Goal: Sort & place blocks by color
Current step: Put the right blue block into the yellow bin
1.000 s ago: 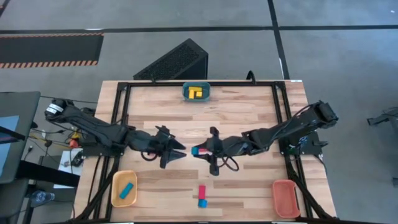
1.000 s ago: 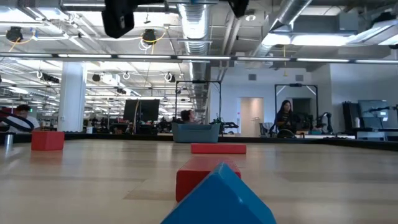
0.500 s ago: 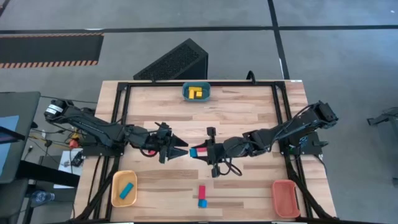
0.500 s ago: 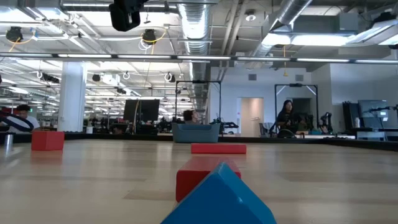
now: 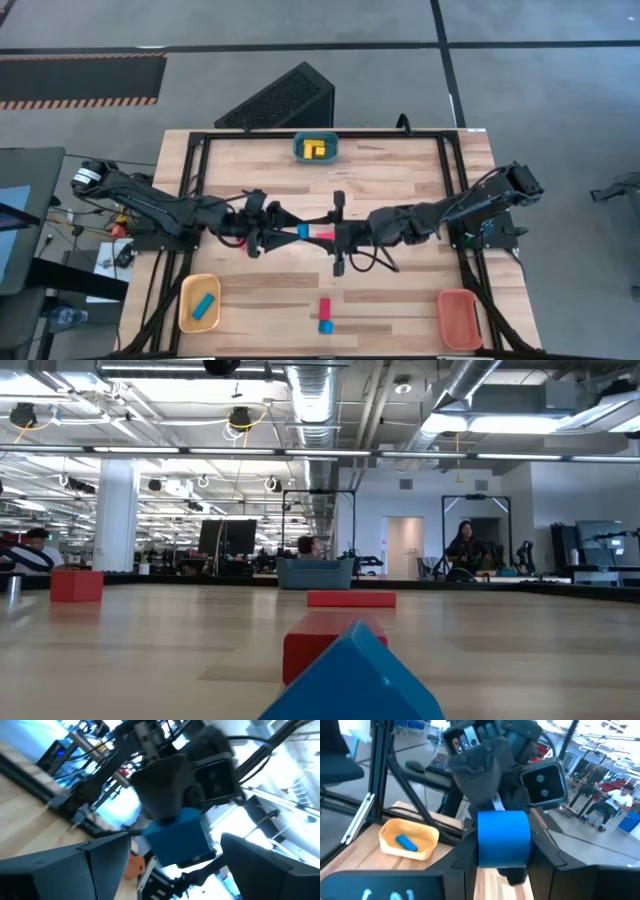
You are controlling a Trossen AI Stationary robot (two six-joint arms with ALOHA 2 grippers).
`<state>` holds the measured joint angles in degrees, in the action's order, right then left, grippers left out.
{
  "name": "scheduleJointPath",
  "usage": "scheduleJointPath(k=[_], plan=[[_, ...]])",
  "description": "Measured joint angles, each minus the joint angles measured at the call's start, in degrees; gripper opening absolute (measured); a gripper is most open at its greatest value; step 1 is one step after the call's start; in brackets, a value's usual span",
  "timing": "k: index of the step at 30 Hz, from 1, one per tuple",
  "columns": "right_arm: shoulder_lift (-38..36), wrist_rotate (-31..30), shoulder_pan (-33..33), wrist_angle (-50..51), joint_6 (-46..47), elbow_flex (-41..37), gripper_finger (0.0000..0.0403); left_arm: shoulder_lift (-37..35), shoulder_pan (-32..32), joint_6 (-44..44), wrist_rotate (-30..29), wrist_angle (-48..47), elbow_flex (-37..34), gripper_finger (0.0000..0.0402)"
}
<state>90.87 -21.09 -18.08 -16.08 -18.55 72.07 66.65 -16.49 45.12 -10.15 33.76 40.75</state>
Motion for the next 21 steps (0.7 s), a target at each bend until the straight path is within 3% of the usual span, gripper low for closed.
scheduleJointPath(k=[10, 21], plan=[[0.0, 0.07, 0.0, -0.03, -1.46, 0.0, 0.014, 0.15, 0.0, 0.77, 0.94, 0.92, 0.0, 0.0295], [0.0, 0.03, 0.02, -0.46, -4.48, 0.81, 0.0141, 4.02, 1.72, 11.57, 5.16, 8.96, 0.04, 0.0295]])
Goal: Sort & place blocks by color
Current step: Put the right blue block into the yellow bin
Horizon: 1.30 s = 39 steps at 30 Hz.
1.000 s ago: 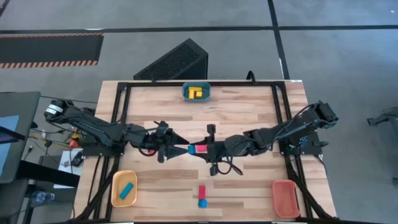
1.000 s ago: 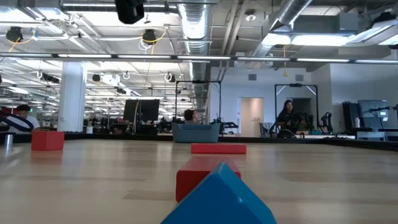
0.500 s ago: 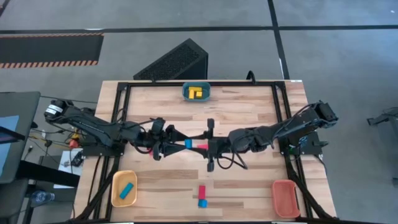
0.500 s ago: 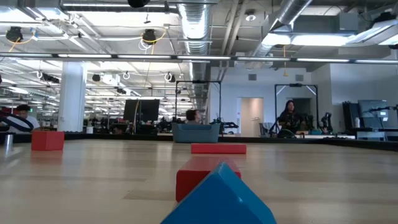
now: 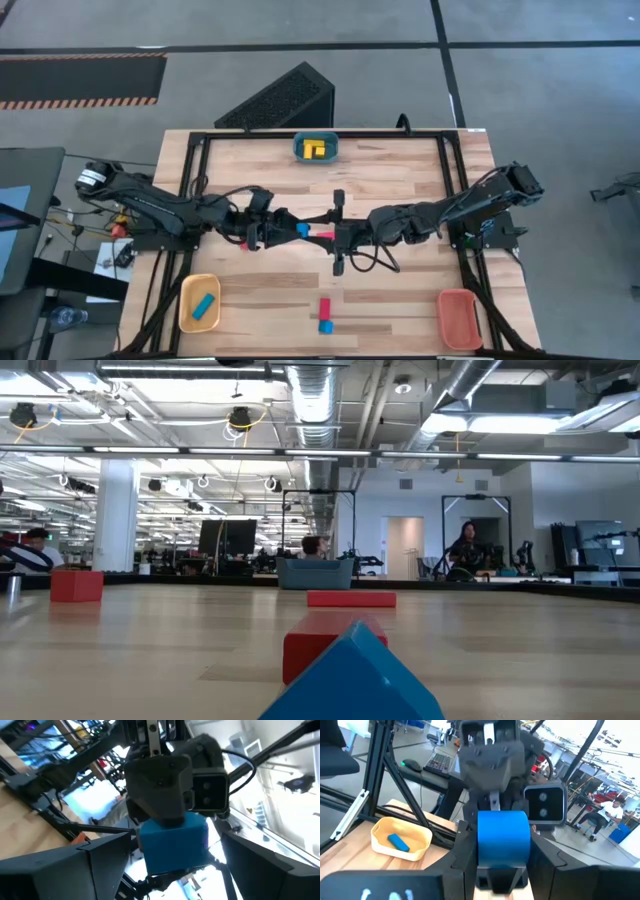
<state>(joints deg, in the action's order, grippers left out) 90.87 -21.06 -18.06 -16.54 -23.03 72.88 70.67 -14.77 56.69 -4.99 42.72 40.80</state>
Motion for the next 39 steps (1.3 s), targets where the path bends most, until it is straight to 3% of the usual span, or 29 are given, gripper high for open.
scheduleJointPath(k=[9, 19, 25, 34, 39], plan=[[0.0, -1.43, -0.31, 0.68, 0.02, 0.02, 0.0141, 0.85, 0.72, -0.09, 1.7, 1.74, 0.0, 0.0277], [-0.04, -1.8, -0.26, 1.65, -0.65, 0.02, 0.0146, 0.83, 2.14, 0.31, 1.53, 0.23, -0.02, 0.0145], [-0.01, -4.91, -0.26, 2.0, 4.41, 0.0, 0.0159, 0.78, 2.3, -0.88, 1.76, -0.93, 0.0, 0.0143], [-0.05, -10.33, -1.28, 9.46, 15.94, -0.11, 0.0251, 0.49, 2.24, -0.62, -0.96, -11.88, 0.08, 0.0156], [-0.47, -11.19, -3.1, 14.5, 23.26, 0.13, 0.027, -1.08, 2.06, -1.66, -1.24, -15.18, -0.09, 0.0144]])
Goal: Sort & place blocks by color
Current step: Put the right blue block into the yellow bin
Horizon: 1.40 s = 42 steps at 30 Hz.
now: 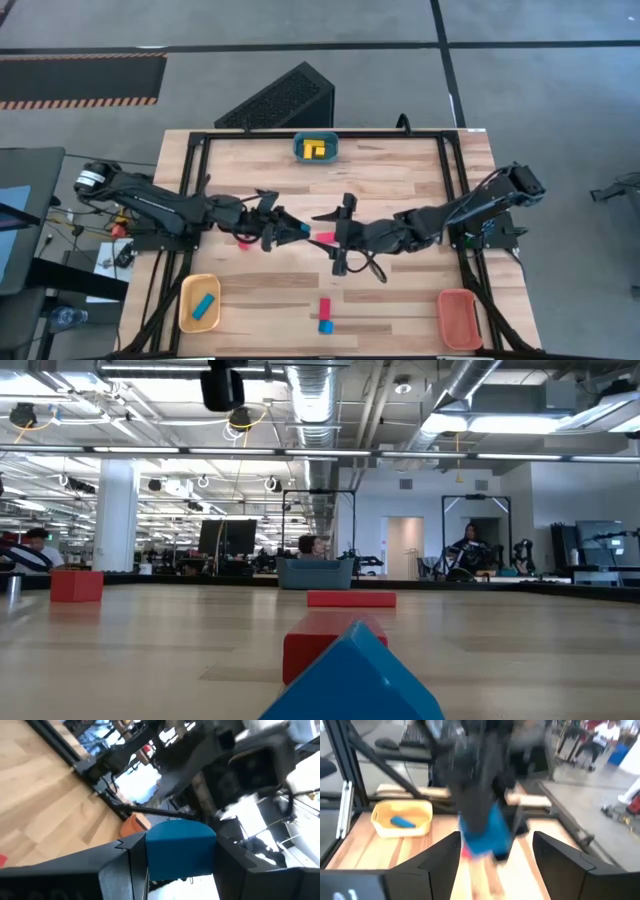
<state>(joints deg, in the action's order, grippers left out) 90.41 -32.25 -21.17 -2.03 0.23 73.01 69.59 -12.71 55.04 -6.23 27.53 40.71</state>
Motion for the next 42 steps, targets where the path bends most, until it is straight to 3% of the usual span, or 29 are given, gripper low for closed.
scheduleJointPath(k=[9, 16, 24, 33, 42], plan=[[-0.95, -5.75, -2.32, 8.74, 10.89, -0.12, 0.0271, -4.86, -0.04, -1.21, -3.38, -14.46, 0.0, 0.0151], [-4.99, -5.75, -2.32, 14.93, 21.43, -0.1, 0.0271, -9.85, -2.37, 0.34, -2.53, -29.43, 0.05, 0.0151], [-7.32, -5.77, -1.23, 18.81, 23.29, -0.06, 0.0271, -12.95, -14.2, 1.59, -2.11, -43.35, 0.07, 0.015], [-2.9, -4.63, 0.25, 27.24, 39.13, -0.1, 0.0271, -10.3, -30.68, 20.6, -1.51, -58.34, 0.07, 0.0151], [6.6, 15.06, 3.25, 23.68, 44.3, -0.1, 0.0271, -5.51, -42.97, 32.76, 1.89, -58.41, 0.07, 0.0151]])
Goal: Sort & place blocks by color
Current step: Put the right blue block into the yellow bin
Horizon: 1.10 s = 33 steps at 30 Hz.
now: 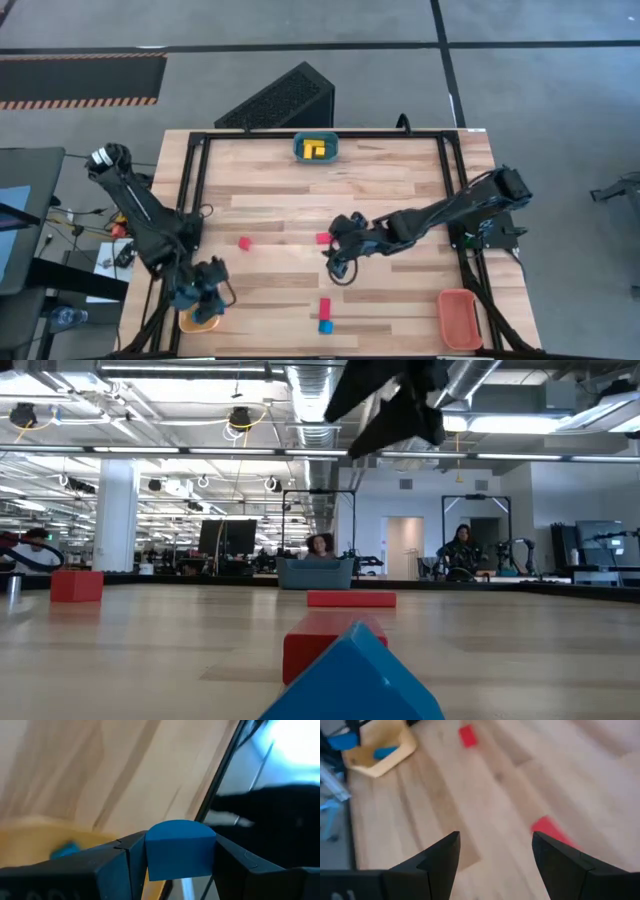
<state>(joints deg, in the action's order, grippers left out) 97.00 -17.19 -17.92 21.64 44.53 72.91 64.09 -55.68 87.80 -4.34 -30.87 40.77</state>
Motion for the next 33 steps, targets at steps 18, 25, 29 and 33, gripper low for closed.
scheduleJointPath(k=[18, 25, 29, 33], plan=[[2.33, 5.46, 2.79, -5.51, -1.32, 0.0, 0.0271, 8.26, -4.42, 3.05, 5.45, -9.59, -0.16, 0.0151], [2.33, 8.32, 2.68, -10.73, -1.4, 0.0, 0.0271, 11.11, -4.55, 2.48, 9.39, -9.59, -1.66, 0.0151], [2.39, 8.28, 2.63, -13.39, -1.44, 0.0, 0.0271, 12.23, -4.57, 1.98, 11.04, -9.53, -1.66, 0.0151], [2.65, 8.29, 2.63, -14.26, -1.46, 0.0, 0.0271, 12.45, -4.57, 1.98, 10.96, -9.7, -1.66, 0.0158]])
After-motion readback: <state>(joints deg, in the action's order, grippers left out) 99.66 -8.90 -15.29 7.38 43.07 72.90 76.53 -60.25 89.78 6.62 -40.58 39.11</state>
